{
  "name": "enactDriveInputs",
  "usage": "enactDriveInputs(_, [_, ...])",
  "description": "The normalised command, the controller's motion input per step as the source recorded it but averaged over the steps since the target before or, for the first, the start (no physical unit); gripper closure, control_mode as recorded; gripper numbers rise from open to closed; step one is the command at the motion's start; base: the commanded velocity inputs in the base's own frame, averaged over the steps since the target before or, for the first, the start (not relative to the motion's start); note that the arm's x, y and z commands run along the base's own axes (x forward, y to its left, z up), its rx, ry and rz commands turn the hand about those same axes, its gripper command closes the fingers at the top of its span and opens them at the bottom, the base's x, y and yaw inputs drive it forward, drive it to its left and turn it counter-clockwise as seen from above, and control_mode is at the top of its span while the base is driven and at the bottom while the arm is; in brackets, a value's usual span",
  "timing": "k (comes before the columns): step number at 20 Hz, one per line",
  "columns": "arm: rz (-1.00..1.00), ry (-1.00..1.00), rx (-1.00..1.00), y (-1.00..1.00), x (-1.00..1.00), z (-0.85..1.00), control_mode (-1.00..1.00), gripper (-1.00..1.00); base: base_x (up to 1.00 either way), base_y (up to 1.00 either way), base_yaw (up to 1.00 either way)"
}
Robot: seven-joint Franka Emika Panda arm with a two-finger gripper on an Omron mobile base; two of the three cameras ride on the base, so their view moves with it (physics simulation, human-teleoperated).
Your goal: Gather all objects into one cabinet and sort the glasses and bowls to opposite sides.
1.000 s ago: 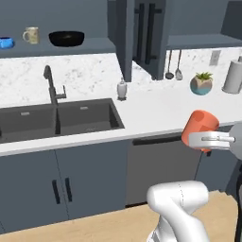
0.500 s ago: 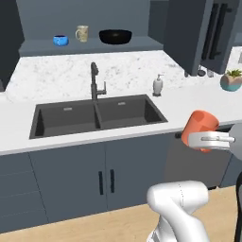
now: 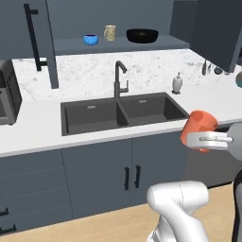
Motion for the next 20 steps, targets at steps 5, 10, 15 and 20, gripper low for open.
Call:
enactDriveInputs(5, [0.00,0.00,0.00,0.00,0.00,0.00,1.00,1.00,0.31,0.41,-0.01])
enactDriveInputs(10, [0.00,0.00,0.00,0.00,0.00,0.00,1.00,1.00,0.25,0.27,0.00])
enactDriveInputs(15, [0.00,0.00,0.00,0.00,0.00,0.00,1.00,1.00,0.27,0.02,0.00])
enactDriveInputs(20, [0.00,0.00,0.00,0.00,0.00,0.00,1.00,1.00,0.42,0.00,0.00])
